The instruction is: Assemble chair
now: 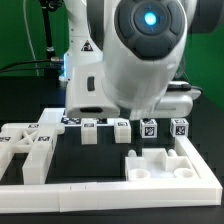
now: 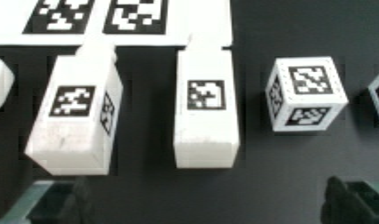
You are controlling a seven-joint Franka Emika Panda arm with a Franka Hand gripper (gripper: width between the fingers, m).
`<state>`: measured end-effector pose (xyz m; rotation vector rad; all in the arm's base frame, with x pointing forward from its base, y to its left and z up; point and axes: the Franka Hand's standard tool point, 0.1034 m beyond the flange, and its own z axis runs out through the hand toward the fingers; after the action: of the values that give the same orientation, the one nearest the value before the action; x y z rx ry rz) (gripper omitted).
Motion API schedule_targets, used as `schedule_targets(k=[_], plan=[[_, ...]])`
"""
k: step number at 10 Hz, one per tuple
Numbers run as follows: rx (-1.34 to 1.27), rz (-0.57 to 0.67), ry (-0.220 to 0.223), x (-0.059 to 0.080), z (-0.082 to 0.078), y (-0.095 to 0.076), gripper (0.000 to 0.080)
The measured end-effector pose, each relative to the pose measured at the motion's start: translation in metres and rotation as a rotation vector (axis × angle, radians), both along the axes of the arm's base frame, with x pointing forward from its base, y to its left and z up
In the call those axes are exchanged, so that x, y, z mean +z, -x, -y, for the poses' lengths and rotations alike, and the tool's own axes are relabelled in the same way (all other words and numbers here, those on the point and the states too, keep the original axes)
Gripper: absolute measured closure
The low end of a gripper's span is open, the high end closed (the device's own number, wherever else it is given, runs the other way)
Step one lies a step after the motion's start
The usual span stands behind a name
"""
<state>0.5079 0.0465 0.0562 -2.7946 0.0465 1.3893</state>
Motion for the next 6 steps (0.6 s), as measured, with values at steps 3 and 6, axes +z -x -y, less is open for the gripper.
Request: schedule_targets(k=[3,6], plan=[[0.003,-0.002,0.003,-0.014,-0.003,0.004,0.0151],[0.015,-0.035,0.012,-0.033,-0.008,0.028,0.0151]])
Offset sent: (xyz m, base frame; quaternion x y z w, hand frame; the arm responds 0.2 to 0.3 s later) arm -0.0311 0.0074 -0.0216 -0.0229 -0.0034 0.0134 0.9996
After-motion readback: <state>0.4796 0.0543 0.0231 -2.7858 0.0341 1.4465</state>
